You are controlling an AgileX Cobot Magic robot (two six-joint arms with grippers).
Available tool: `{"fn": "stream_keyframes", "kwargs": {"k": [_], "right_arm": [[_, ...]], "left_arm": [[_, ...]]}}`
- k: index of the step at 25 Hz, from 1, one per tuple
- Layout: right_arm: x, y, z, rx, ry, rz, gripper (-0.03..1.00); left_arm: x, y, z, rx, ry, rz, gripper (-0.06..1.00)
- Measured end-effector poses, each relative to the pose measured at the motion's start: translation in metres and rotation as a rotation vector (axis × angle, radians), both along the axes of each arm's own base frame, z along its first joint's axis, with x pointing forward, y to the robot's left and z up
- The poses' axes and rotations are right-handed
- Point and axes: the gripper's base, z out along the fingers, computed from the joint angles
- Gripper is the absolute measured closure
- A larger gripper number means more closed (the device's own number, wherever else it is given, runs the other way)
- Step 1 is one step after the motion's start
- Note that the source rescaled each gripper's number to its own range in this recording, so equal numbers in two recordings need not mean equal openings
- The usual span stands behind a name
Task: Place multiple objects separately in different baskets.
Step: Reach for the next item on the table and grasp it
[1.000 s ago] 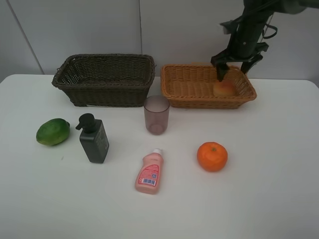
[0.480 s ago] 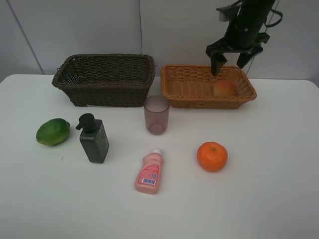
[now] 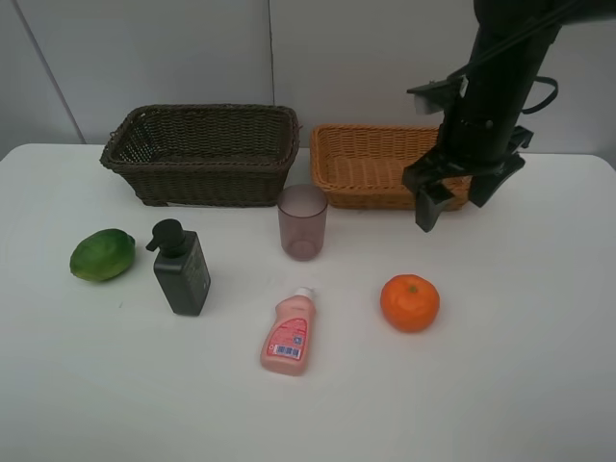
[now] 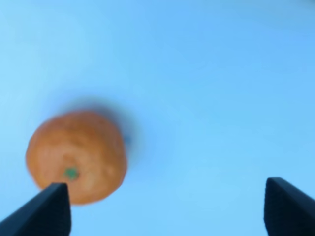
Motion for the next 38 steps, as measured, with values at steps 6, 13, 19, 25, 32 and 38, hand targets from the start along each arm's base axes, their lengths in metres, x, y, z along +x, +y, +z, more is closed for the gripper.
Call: {"fn": "stream_keyframes", "kwargs": {"k": [6, 13, 19, 25, 32, 38], "right_arm": [[-0.028, 0.026, -0.022, 0.017, 0.042, 0.085, 0.4], [-0.039, 0.034, -0.041, 0.071, 0.028, 0.095, 0.4], [-0.037, 0.035, -0.05, 0.087, 0.003, 0.097, 0.4], [-0.033, 0.035, -0.067, 0.057, 0.023, 0.108, 0.4], [-0.031, 0.034, -0.08, 0.02, 0.048, 0.124, 0.4], [-0.03, 0.034, -0.083, 0.012, 0.055, 0.127, 0.4]], "left_arm": [[0.0, 0.0, 0.0, 0.0, 0.0, 0.0, 0.05], [0.0, 0.0, 0.0, 0.0, 0.0, 0.0, 0.05], [0.0, 0.0, 0.0, 0.0, 0.0, 0.0, 0.05], [0.0, 0.0, 0.0, 0.0, 0.0, 0.0, 0.05], [0.0, 0.0, 0.0, 0.0, 0.0, 0.0, 0.05], [0.0, 0.0, 0.0, 0.0, 0.0, 0.0, 0.05]]}}
